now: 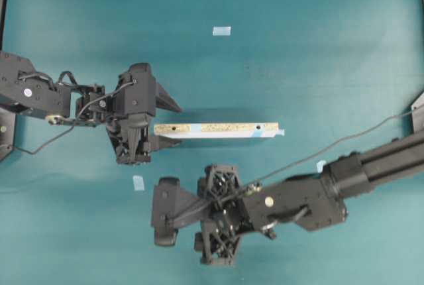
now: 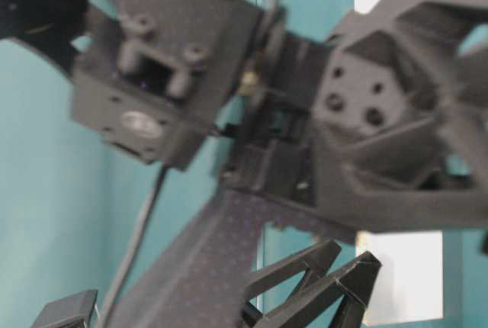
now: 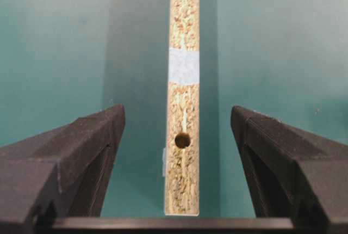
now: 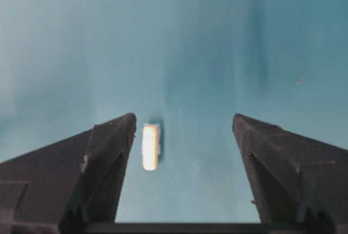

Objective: Move the wooden board into place and insert the rod into its hole.
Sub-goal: 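Lower the right gripper over the wooden dowel on the table, then close the right gripper on the dowel and lift it, then carry the dowel with the right gripper to the board's right-end hole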

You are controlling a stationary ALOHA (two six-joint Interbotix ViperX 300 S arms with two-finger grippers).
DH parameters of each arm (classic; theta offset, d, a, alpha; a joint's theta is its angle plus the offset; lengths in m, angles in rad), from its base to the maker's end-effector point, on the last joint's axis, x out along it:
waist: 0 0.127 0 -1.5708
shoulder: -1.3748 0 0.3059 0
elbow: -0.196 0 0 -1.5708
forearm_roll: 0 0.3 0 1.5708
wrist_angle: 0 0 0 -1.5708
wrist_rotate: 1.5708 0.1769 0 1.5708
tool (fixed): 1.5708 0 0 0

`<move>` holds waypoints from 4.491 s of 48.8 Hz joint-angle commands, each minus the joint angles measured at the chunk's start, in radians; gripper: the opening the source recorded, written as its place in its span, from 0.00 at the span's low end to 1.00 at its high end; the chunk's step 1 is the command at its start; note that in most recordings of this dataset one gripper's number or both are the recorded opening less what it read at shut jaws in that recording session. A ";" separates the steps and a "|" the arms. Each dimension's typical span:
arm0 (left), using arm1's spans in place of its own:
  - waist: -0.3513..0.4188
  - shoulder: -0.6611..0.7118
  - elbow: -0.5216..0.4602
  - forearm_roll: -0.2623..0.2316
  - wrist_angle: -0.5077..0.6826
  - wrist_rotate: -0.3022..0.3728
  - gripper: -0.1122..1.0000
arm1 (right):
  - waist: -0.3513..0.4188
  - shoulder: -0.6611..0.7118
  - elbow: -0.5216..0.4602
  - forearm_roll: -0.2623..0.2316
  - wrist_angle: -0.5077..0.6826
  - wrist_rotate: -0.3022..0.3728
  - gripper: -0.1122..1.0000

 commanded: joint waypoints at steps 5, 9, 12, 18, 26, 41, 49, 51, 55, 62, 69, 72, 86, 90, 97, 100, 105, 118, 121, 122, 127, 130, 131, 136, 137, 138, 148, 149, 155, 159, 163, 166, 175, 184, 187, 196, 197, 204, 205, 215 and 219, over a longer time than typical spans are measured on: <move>0.006 -0.012 -0.005 0.002 -0.008 0.000 0.79 | 0.017 -0.005 -0.025 0.008 0.008 -0.003 0.82; 0.006 -0.014 -0.005 0.002 -0.009 0.000 0.79 | 0.017 0.002 -0.025 0.008 0.006 -0.003 0.82; 0.006 -0.012 -0.005 0.002 -0.009 0.000 0.79 | 0.017 0.005 -0.026 0.008 0.005 -0.003 0.82; 0.006 -0.012 0.000 0.002 -0.009 0.000 0.79 | 0.017 0.011 -0.025 0.008 0.005 -0.003 0.82; 0.006 -0.012 0.005 0.002 -0.009 0.000 0.79 | 0.018 0.012 -0.026 0.005 0.003 -0.005 0.76; 0.008 -0.012 0.009 0.002 -0.009 0.000 0.79 | 0.020 0.014 -0.026 0.005 0.000 -0.005 0.61; 0.008 -0.012 0.009 0.002 -0.009 0.000 0.78 | 0.021 0.015 -0.026 0.006 0.000 -0.005 0.60; 0.008 -0.012 0.009 0.002 -0.009 0.000 0.78 | 0.023 0.015 -0.028 0.005 0.000 -0.005 0.60; 0.008 -0.012 0.011 0.002 -0.009 0.000 0.79 | 0.026 0.015 -0.031 0.005 0.005 -0.005 0.60; 0.008 -0.012 0.017 0.002 -0.009 0.000 0.78 | 0.029 0.021 -0.040 0.005 0.003 -0.005 0.60; 0.008 -0.012 0.018 0.002 -0.009 0.000 0.78 | 0.029 0.029 -0.049 0.003 0.003 -0.005 0.60; 0.008 -0.014 0.020 0.002 -0.009 0.000 0.78 | 0.031 0.031 -0.051 0.003 0.005 -0.003 0.60; 0.006 -0.012 0.020 0.002 -0.009 0.000 0.78 | 0.038 0.034 -0.052 0.003 0.021 -0.003 0.44; 0.008 -0.012 0.020 0.002 -0.009 0.000 0.78 | 0.043 0.032 -0.051 0.003 0.018 -0.003 0.33; 0.008 -0.014 0.020 0.002 -0.009 0.000 0.78 | 0.051 0.032 -0.052 -0.002 0.017 -0.003 0.19; 0.008 -0.014 0.020 0.002 -0.009 0.000 0.78 | 0.052 0.032 -0.052 -0.003 0.017 -0.003 0.19; 0.006 -0.014 0.020 0.002 -0.009 -0.002 0.78 | 0.052 0.018 -0.052 -0.015 0.021 -0.005 0.19; 0.008 -0.014 0.020 0.002 -0.005 -0.005 0.78 | 0.043 -0.081 -0.051 -0.164 0.044 -0.011 0.19; 0.008 -0.014 0.020 0.002 -0.005 -0.005 0.78 | 0.035 -0.110 -0.044 -0.173 0.051 -0.012 0.19; 0.008 -0.012 0.020 0.002 -0.005 -0.005 0.78 | 0.032 -0.121 -0.043 -0.173 0.052 -0.012 0.19; 0.008 -0.014 0.017 0.002 -0.005 -0.005 0.78 | 0.017 -0.176 -0.023 -0.175 0.051 -0.014 0.19; 0.008 -0.014 0.017 0.000 -0.005 -0.005 0.78 | 0.008 -0.207 -0.005 -0.178 0.048 -0.015 0.19; 0.006 -0.012 0.017 0.002 -0.003 -0.005 0.78 | 0.005 -0.218 0.003 -0.178 0.048 -0.015 0.19; 0.008 -0.014 0.017 0.002 -0.003 -0.006 0.78 | -0.017 -0.272 0.038 -0.179 0.038 -0.017 0.19; 0.008 -0.012 0.017 0.002 -0.003 -0.008 0.78 | -0.023 -0.282 0.044 -0.179 0.034 -0.017 0.19; 0.006 -0.012 0.017 0.002 -0.003 -0.008 0.78 | -0.028 -0.291 0.052 -0.179 0.032 -0.018 0.19; 0.008 -0.012 0.014 0.000 -0.002 -0.008 0.78 | -0.077 -0.393 0.132 -0.179 0.003 -0.048 0.19; 0.008 -0.012 0.014 0.000 -0.002 -0.009 0.78 | -0.081 -0.403 0.144 -0.179 0.000 -0.051 0.19; 0.006 -0.012 0.014 0.000 -0.002 -0.009 0.78 | -0.123 -0.480 0.224 -0.179 -0.046 -0.057 0.19; 0.008 -0.012 0.014 0.002 -0.002 -0.009 0.78 | -0.153 -0.528 0.291 -0.179 -0.109 -0.057 0.19; 0.008 -0.012 0.014 0.000 -0.002 -0.009 0.78 | -0.184 -0.574 0.373 -0.179 -0.207 -0.057 0.19; 0.008 -0.012 0.012 -0.002 0.000 -0.011 0.78 | -0.207 -0.604 0.440 -0.179 -0.308 -0.058 0.19; 0.008 -0.011 0.011 -0.002 0.003 -0.011 0.78 | -0.258 -0.652 0.650 -0.179 -0.698 -0.057 0.19; 0.011 -0.011 0.009 -0.002 0.003 -0.012 0.78 | -0.276 -0.650 0.756 -0.179 -0.891 -0.060 0.19; 0.014 -0.011 0.006 -0.002 0.003 -0.012 0.78 | -0.296 -0.649 0.779 -0.179 -0.931 -0.060 0.19; 0.021 -0.011 0.006 -0.002 0.003 -0.012 0.78 | -0.365 -0.644 0.871 -0.179 -1.135 -0.135 0.19; 0.021 -0.011 0.006 -0.002 0.003 -0.012 0.78 | -0.371 -0.643 0.882 -0.176 -1.163 -0.144 0.19; 0.023 -0.011 0.005 -0.002 0.014 -0.012 0.78 | -0.408 -0.615 0.948 -0.160 -1.318 -0.181 0.19; 0.023 -0.011 0.003 -0.002 0.017 -0.012 0.78 | -0.413 -0.611 0.956 -0.160 -1.338 -0.181 0.19; 0.023 0.017 -0.020 -0.002 0.057 -0.014 0.78 | -0.422 -0.534 1.006 -0.160 -1.476 -0.206 0.19; 0.023 0.051 -0.051 -0.002 0.064 -0.021 0.78 | -0.422 -0.503 1.008 -0.156 -1.509 -0.227 0.19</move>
